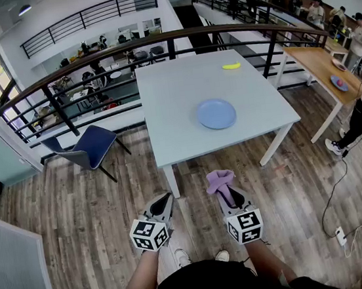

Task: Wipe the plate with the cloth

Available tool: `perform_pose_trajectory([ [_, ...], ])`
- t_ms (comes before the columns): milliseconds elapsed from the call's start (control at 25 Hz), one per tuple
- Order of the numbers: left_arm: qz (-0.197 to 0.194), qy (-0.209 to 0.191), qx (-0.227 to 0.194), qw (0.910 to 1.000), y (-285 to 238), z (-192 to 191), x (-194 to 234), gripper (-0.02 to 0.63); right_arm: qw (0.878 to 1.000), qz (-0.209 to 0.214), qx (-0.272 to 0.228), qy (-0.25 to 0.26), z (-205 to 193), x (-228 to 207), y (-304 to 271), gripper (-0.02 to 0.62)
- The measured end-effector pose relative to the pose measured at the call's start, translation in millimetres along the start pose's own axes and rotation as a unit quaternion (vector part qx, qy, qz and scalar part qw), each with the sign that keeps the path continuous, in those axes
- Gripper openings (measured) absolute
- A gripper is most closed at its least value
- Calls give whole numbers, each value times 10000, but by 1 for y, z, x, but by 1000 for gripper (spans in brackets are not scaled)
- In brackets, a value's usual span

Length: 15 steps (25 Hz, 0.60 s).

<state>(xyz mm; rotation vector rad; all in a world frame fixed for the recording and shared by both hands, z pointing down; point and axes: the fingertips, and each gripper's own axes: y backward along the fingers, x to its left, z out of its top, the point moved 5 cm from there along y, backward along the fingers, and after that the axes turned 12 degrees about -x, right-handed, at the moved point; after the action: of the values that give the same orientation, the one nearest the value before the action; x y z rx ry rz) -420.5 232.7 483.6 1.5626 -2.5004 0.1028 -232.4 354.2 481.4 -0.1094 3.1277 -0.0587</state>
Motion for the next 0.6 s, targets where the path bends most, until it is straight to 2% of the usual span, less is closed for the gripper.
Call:
perform_pose_trajectory([
  [360, -89, 15, 93, 9999, -8, -5, -1, 12, 9999, -83, 147, 9, -2, -5, -8, 117],
  [600, -73, 134, 116, 9998, -3, -10, 18, 12, 9996, 26, 47, -286, -5, 9, -19, 117],
])
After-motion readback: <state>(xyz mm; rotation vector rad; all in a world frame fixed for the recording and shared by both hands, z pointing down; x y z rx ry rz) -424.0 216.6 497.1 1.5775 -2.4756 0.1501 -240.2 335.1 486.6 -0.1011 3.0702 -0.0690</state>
